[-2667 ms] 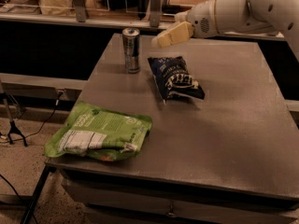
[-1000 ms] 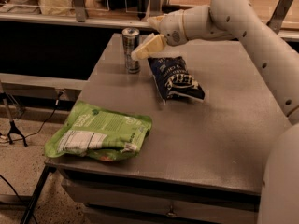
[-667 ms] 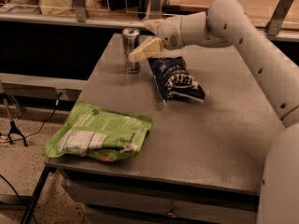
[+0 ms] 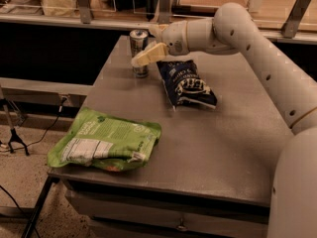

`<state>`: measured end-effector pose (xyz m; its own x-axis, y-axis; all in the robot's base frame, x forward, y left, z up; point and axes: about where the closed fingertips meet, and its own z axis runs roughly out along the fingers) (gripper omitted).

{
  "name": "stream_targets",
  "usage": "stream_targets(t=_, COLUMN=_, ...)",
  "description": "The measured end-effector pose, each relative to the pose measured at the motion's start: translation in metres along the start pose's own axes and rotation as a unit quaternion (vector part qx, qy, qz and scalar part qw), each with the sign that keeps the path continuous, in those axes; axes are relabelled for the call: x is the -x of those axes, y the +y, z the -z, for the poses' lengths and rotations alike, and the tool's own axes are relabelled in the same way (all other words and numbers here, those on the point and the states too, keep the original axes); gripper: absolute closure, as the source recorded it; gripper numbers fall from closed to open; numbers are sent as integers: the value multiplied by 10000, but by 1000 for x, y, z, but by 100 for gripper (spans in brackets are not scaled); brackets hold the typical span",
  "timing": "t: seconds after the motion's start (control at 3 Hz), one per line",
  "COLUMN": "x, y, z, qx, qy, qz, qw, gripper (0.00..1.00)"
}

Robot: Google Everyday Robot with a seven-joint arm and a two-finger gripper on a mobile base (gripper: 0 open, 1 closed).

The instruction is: Move redbull can near green rice chip bag

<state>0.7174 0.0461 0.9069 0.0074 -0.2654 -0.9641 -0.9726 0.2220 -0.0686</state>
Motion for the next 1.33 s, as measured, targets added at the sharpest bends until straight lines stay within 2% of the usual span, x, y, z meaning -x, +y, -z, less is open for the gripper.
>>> stream_targets(t=0.67, x=10, y=7, z=-17, qx=197, qy=-281, qz=-78, qw=9994, gripper=0)
stream_targets(t=1.0, x=12, y=9, z=-21, qx=212, qy=-194, qz=-71, qw=9996, gripper=15)
stream_targets(t=1.33, x=13, y=11, z=-24, qx=234, qy=-180, qz=-70, qw=9995, gripper=39)
